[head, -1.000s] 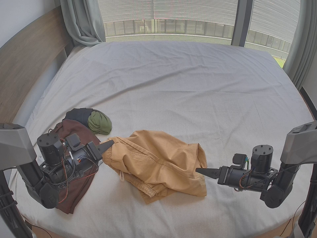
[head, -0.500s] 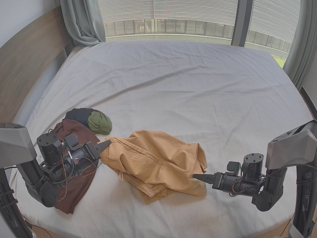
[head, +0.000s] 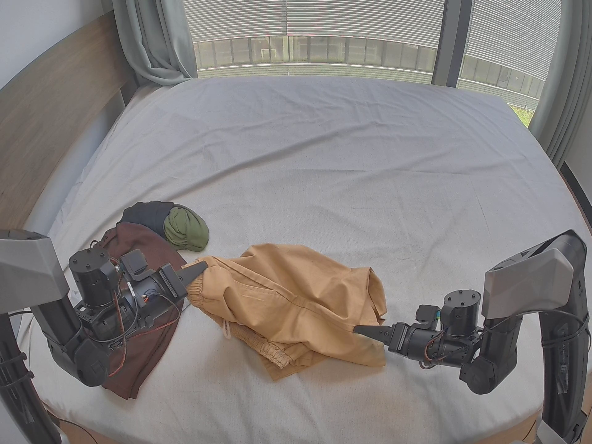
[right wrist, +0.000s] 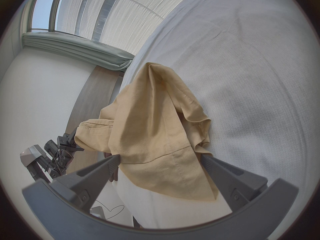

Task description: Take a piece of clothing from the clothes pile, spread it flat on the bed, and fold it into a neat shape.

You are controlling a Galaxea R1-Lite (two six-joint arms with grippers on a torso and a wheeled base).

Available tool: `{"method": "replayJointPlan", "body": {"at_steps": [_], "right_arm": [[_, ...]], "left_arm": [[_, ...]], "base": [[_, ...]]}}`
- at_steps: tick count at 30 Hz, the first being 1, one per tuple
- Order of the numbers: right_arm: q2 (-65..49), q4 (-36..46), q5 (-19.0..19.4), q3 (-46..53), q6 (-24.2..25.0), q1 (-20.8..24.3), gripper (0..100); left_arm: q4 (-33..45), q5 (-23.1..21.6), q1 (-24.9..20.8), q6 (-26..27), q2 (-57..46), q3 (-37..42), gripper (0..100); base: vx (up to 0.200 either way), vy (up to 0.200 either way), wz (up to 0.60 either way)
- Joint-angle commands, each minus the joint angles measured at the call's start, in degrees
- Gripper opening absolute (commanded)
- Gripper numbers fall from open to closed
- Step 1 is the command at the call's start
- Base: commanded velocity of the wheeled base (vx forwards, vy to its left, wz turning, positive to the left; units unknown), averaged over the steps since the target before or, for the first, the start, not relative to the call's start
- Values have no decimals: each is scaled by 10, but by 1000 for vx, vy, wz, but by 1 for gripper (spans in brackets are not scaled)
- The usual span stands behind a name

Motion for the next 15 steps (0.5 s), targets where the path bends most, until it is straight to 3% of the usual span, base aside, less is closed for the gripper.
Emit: {"method": "replayJointPlan", "body": {"at_steps": [1,8,15], "right_arm": [[-10,-1,2,4,0,4,100],[-54,-1,8,21,0,5,100],[-112,0,50,60,0,19,100]], "left_arm": [[-1,0,0,0,2,0,0],[-1,0,-1,0,8,0,0],[-1,0,0,0,8,0,0]], "base": [[0,0,0],[0,0,0],[0,0,0]]}}
